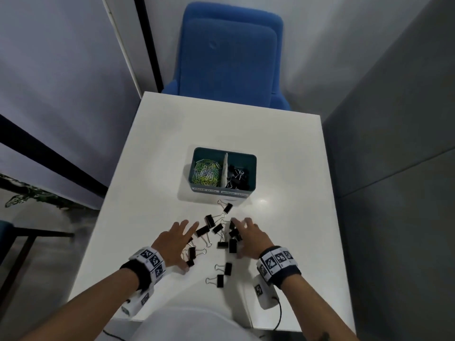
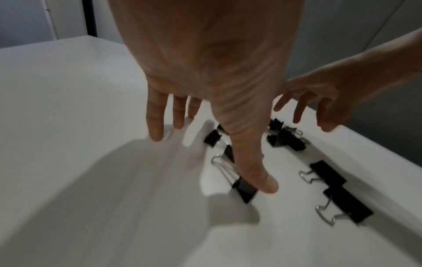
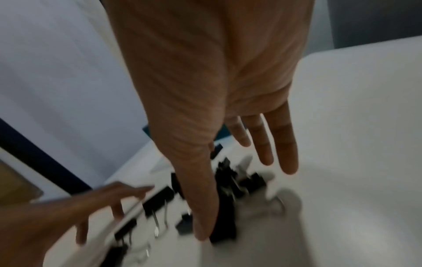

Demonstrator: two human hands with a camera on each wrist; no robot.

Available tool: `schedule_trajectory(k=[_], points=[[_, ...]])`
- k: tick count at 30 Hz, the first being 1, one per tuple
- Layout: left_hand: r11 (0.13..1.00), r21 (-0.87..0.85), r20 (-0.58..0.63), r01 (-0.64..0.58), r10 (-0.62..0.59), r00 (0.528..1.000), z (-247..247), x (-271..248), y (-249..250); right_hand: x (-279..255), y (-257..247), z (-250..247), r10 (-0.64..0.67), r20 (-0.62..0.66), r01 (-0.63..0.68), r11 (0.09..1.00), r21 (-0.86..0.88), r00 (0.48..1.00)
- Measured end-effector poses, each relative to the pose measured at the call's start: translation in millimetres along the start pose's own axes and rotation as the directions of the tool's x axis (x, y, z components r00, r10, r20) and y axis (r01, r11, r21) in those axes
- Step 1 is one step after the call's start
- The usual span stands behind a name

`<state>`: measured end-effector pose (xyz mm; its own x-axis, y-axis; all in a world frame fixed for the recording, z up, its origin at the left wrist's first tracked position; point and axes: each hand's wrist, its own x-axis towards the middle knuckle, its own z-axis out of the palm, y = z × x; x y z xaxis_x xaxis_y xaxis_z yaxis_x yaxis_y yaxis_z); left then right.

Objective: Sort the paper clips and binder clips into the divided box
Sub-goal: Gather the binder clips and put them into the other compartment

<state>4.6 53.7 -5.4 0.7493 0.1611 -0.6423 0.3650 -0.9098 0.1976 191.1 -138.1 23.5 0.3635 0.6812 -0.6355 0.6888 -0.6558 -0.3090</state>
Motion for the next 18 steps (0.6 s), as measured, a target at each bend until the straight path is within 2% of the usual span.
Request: schedule_trajectory(k=[2,8,15,18], points=[[1.000,0.000,-0.017,-0.020,0.020,1.000,4,3,2,5,3,22,0.008,0.035,-0.006,0.999,-0.047,0.999],[0.985,-0.157,-0.097,-0.068,0.053,0.994,3,16,24,14,-11,44,-0.014,-0.204,0.009,1.000,-0.027,0.979],[0.963,-0.270,-0.195,-0.002,-0.052,0.979,5,26,39,20,-18,43,0.061,-0.197,-0.040,0.993,0.109,0.979],[0.939,-0.342,-0.247,0.022,-0.112,0.963,8,27,39,18,-18,45,0.059,-0.234,-0.029,0.991,0.129,0.970]])
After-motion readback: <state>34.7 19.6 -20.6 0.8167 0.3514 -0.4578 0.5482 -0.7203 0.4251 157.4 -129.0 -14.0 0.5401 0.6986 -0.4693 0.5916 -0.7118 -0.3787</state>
